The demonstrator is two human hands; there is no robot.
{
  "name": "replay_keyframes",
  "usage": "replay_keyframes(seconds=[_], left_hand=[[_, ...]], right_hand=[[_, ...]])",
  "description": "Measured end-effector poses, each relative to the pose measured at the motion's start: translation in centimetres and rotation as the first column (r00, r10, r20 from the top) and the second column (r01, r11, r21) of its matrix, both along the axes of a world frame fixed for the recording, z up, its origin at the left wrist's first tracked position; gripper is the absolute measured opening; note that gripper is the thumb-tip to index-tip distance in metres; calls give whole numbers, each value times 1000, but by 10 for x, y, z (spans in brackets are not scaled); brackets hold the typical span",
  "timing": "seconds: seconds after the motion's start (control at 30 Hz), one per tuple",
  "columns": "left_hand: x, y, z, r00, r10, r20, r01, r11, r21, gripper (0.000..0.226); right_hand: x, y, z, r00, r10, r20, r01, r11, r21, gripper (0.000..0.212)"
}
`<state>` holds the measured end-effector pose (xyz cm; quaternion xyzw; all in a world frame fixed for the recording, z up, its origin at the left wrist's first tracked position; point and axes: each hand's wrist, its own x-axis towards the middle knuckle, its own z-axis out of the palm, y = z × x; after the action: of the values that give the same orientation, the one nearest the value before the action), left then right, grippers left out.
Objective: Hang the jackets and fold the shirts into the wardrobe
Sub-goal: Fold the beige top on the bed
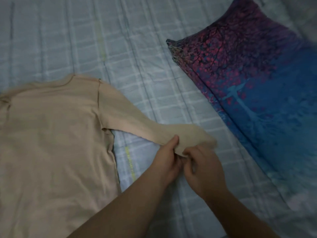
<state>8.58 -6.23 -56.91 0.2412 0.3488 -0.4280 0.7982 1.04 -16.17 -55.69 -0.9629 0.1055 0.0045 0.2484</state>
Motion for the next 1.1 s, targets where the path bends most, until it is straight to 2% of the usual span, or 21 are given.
replay_keyframes(seconds=[0.03, 0.1, 0.17, 0.27, 0.33, 0.43, 0.47, 0.53, 0.57, 0.6, 0.63, 0.7, 0.73, 0.8, 0.87, 0.9, 0.97, 1.03, 1.1], left_hand=[[-4, -1, -10, 999, -4, -49, 4, 1000, 9, 44], [-14, 1, -28, 992, -5, -123, 10, 999, 42, 43], [-22, 3, -41, 988, -10, -154, 23, 996, 82, 41], [-25, 0, -49, 989, 14, -150, -2, 997, 78, 39], [-27, -4, -48, 990, 0, -142, 7, 999, 51, 36], [-31, -8, -46, 988, -69, -137, 74, 997, 30, 37], [-32, -9, -45, 987, -96, -131, 99, 995, 19, 38], [-33, -9, -42, 985, -142, -100, 139, 990, -32, 44], [-33, -10, -42, 985, -150, -82, 144, 987, -68, 49], [-33, -11, -40, 987, -148, -67, 141, 985, -99, 54], [-34, -13, -38, 989, -142, -46, 134, 982, -134, 59], [-34, -21, -32, 991, -134, 15, 134, 966, -222, 67], [-33, -26, -28, 990, -136, 38, 142, 961, -239, 70], [-33, -38, -24, 989, -142, 49, 149, 967, -208, 69], [-36, -47, -33, 989, -150, -20, 148, 985, -90, 54], [-39, -50, -39, 984, -171, -58, 170, 985, -14, 41], [-44, -48, -48, 959, -266, -97, 275, 956, 105, 13], [-47, -39, -49, 908, -412, -81, 420, 895, 152, 14], [-44, -25, -40, 795, -607, -2, 599, 784, 161, 25]], right_hand=[[-7, -1, -8, 998, -45, -53, 47, 998, 40, 18], [-18, -5, -24, 957, -254, -142, 274, 950, 148, 25], [-21, -15, -37, 858, -486, -164, 513, 827, 230, 26], [-14, -34, -46, 733, -649, -202, 673, 650, 352, 37], [-5, -43, -51, 718, -642, -269, 695, 638, 332, 50], [6, -54, -54, 756, -513, -407, 628, 743, 231, 50], [7, -59, -57, 757, -477, -446, 619, 742, 258, 43], [6, -66, -48, 773, -404, -489, 597, 724, 345, 11], [4, -69, -42, 793, -365, -487, 576, 711, 403, 8], [0, -74, -38, 820, -339, -462, 554, 675, 488, 10], [-4, -77, -28, 831, -339, -442, 553, 596, 582, 9], [-12, -82, -7, 837, -380, -394, 528, 368, 765, 5], [-14, -85, 1, 827, -420, -374, 516, 303, 801, 5], [-15, -92, 7, 796, -484, -365, 524, 247, 815, 4], [-15, -94, -3, 732, -537, -419, 573, 152, 806, 4], [-16, -94, -15, 684, -584, -438, 628, 165, 761, 4], [-19, -91, -39, 642, -655, -398, 726, 354, 589, 12], [-21, -87, -53, 662, -682, -312, 742, 537, 401, 11], [-21, -83, -59, 690, -683, -241, 722, 623, 302, 13]])
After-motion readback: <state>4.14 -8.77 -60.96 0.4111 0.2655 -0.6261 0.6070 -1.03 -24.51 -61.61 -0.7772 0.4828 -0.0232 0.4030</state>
